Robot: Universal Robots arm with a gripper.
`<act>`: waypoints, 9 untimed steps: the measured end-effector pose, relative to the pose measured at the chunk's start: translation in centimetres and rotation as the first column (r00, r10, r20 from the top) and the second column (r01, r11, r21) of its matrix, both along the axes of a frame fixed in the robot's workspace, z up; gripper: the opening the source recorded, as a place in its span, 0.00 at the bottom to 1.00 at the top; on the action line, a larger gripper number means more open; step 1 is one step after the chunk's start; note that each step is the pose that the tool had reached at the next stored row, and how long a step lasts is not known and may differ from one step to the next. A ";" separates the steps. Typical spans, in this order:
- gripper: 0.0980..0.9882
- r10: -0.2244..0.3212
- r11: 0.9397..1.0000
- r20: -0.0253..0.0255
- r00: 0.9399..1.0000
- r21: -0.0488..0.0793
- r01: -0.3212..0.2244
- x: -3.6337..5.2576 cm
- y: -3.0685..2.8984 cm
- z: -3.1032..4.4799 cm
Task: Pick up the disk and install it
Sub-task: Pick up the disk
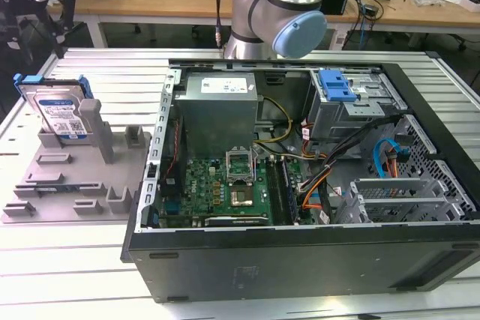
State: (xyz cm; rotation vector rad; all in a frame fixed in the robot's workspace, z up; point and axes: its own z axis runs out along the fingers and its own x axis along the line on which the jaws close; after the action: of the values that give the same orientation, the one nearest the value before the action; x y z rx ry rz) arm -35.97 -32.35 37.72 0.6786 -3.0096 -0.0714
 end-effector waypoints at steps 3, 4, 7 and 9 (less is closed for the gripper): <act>0.43 0.072 0.997 0.004 0.997 0.000 -0.072 0.00 0.01 0.00; 0.43 0.088 0.996 0.008 0.996 -0.001 -0.088 0.00 0.01 0.00; 0.43 0.120 0.993 0.037 0.992 -0.004 -0.119 0.00 0.00 0.00; 0.43 0.138 0.990 0.065 0.988 -0.008 -0.138 0.00 0.02 -0.01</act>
State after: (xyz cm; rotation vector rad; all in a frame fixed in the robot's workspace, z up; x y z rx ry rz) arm -35.97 -32.33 37.71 0.9042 -3.0132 -0.0390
